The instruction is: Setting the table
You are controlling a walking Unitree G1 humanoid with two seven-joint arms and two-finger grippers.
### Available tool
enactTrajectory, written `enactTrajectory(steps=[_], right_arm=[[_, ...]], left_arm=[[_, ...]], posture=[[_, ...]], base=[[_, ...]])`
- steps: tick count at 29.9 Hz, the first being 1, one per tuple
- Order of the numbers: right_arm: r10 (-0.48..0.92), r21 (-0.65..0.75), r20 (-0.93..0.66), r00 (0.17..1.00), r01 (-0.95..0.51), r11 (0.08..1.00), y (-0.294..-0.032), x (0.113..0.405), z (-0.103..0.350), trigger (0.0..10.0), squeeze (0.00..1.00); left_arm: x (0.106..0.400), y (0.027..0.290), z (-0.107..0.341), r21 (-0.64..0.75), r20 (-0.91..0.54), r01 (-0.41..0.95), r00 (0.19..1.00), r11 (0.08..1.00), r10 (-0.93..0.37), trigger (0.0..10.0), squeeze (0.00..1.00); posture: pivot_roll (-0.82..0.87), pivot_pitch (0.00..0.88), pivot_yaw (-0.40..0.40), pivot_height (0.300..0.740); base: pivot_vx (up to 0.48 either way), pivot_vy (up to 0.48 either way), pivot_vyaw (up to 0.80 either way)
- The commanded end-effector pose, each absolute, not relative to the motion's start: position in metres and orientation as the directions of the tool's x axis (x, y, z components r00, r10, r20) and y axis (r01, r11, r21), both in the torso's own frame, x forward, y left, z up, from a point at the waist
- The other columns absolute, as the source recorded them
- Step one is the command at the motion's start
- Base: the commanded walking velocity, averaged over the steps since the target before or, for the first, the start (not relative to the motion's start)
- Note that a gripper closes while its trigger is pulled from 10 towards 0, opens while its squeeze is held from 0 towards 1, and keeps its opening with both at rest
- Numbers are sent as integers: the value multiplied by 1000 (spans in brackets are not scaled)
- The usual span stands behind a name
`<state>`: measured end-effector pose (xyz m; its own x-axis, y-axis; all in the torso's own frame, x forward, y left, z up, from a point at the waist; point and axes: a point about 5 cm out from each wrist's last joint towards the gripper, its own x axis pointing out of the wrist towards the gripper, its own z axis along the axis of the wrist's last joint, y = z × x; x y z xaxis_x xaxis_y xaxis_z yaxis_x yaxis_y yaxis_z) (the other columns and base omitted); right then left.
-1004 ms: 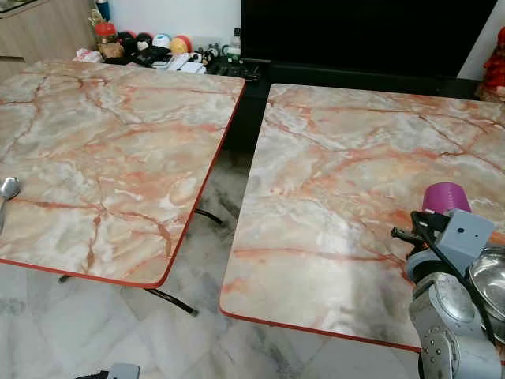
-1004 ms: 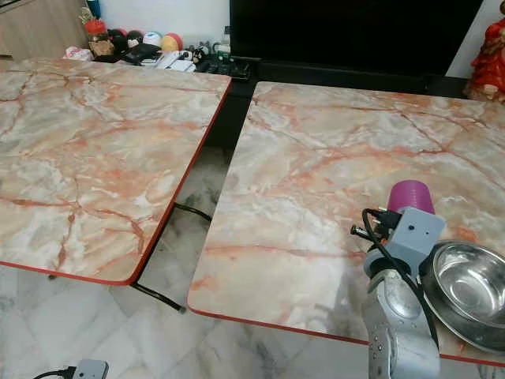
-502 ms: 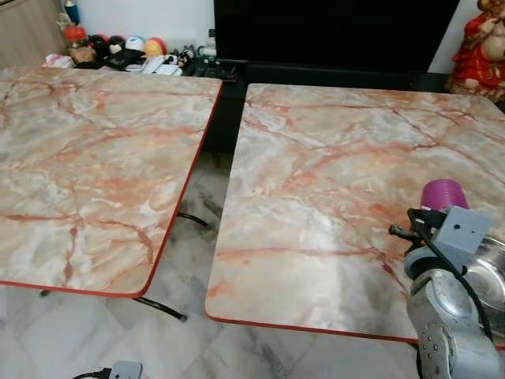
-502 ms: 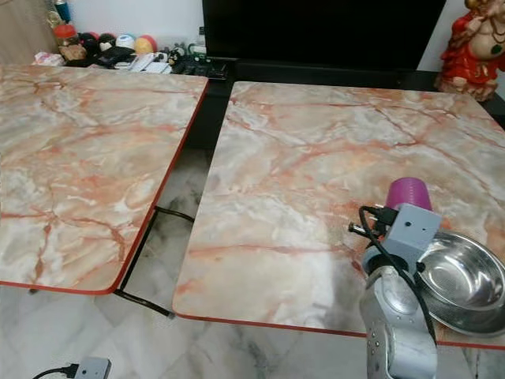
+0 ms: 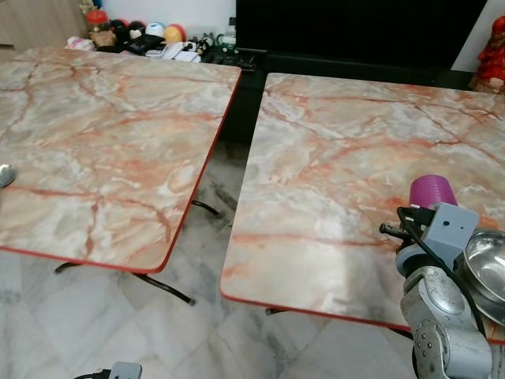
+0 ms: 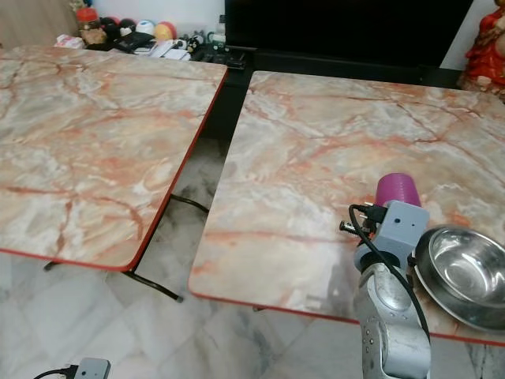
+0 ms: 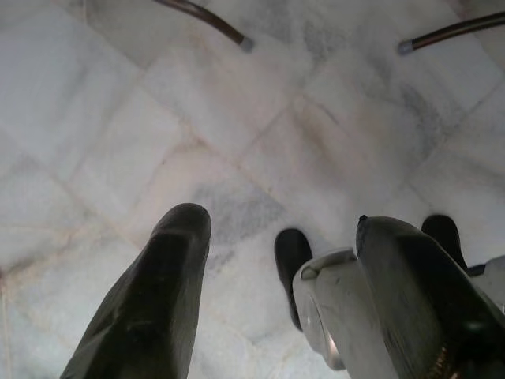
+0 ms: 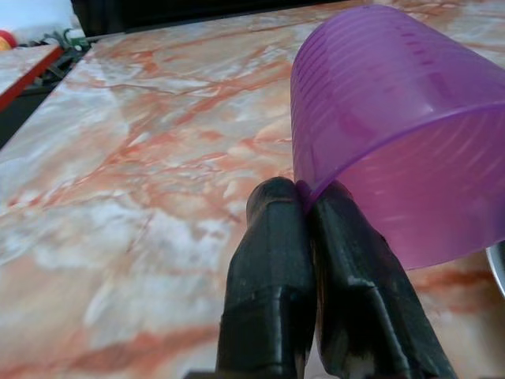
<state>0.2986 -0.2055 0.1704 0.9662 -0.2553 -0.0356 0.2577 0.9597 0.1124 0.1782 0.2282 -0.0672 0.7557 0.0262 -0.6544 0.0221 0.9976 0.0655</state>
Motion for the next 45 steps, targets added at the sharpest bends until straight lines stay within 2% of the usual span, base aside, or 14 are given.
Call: enactTrajectory(steps=[1, 30, 38, 45], right_arm=[[-264, 100, -37, 964, 266, 959, -209, 298, 170, 10000, 0], [-246, 86, -55, 968, 250, 964, -203, 301, 167, 10000, 0], [-235, 71, -62, 970, 239, 968, -202, 301, 167, 10000, 0], [-205, 28, -97, 974, 208, 978, -199, 302, 163, 10000, 0]], left_arm=[[170, 228, -72, 59, -680, 12, 732, 998, 32, 10000, 0], [185, 230, -63, 69, -636, 15, 771, 998, 32, 10000, 0], [199, 229, -53, 90, -579, 37, 815, 995, 22, 10000, 0], [225, 225, -32, 107, -460, 58, 888, 993, -3, 10000, 0]], posture=[[-57, 120, -17, 740], [-54, 121, -19, 740], [-53, 121, -19, 740], [-51, 125, -19, 740]], base=[[-285, 0, 0], [-283, 0, 0], [0, 0, 0], [0, 0, 0]])
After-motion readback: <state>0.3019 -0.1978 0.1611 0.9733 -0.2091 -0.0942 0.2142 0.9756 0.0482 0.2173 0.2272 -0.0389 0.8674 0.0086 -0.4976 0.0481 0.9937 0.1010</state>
